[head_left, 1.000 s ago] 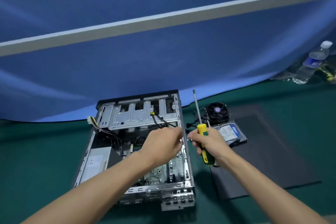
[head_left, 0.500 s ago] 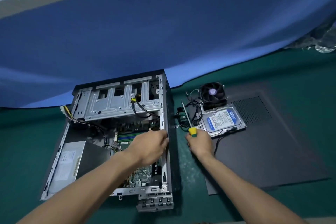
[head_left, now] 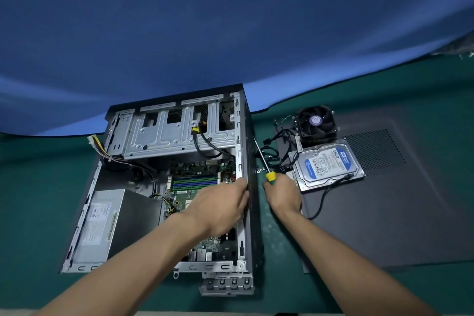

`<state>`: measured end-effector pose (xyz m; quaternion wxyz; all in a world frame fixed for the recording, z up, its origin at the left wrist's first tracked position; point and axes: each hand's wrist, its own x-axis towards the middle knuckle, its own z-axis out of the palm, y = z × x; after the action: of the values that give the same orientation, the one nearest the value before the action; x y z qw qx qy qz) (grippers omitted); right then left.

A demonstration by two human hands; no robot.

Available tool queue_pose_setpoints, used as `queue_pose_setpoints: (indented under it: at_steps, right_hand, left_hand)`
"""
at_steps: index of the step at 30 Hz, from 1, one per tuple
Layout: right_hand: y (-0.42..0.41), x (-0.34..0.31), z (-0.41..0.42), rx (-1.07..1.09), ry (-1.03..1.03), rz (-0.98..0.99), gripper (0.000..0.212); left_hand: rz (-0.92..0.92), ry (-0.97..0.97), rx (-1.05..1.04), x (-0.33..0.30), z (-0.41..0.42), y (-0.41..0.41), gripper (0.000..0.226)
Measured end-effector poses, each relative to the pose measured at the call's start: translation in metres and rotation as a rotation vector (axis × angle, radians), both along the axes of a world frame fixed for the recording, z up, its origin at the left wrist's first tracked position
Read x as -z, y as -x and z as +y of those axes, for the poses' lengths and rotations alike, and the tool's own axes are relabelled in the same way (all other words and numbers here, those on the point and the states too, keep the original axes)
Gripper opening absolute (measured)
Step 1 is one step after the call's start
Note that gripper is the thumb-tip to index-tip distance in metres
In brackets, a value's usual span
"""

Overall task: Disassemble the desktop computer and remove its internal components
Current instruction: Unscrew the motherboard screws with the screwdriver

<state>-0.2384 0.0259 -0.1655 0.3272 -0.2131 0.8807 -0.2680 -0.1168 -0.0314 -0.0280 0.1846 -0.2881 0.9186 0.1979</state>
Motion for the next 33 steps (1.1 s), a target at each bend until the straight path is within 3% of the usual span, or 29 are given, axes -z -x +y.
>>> queue_pose_setpoints:
  at_steps: [4, 7, 11, 15, 19, 24, 26, 29, 33]
  right_hand:
    - [0.004, -0.028, 0.013, 0.01, 0.253, -0.218, 0.019]
    - [0.009, -0.068, 0.022, -0.083, 0.35, -0.304, 0.017]
    - [0.012, -0.125, 0.02, -0.397, 0.305, -0.216, 0.025]
    - [-0.002, -0.162, 0.013, -0.593, 0.212, -0.181, 0.022]
    - [-0.015, -0.174, 0.002, -0.464, 0.266, -0.252, 0.014]
    - [-0.026, -0.185, -0.013, -0.104, 0.446, -0.422, 0.023]
    - [-0.036, -0.185, -0.022, -0.051, 0.46, -0.265, 0.018]
    - [-0.054, -0.178, -0.032, -0.149, 0.374, 0.129, 0.014]
    - [-0.066, -0.172, -0.038, -0.262, 0.275, 0.414, 0.017]
  left_hand:
    - [0.06, 0.107, -0.01, -0.004, -0.001, -0.001, 0.019]
    - [0.223, 0.303, 0.03, -0.013, -0.006, -0.004, 0.016]
    - [0.285, 0.491, 0.135, -0.031, -0.02, -0.011, 0.042]
    - [0.296, 0.569, 0.15, -0.04, -0.038, -0.024, 0.027]
    - [0.201, 0.613, 0.153, -0.036, -0.062, -0.046, 0.03]
    - [0.196, 0.489, 0.105, -0.008, -0.08, -0.078, 0.034]
    - [0.23, 0.407, 0.08, 0.005, -0.083, -0.084, 0.034]
    - [0.272, 0.239, 0.065, 0.023, -0.087, -0.087, 0.029]
    - [0.23, 0.144, 0.077, 0.046, -0.097, -0.091, 0.021]
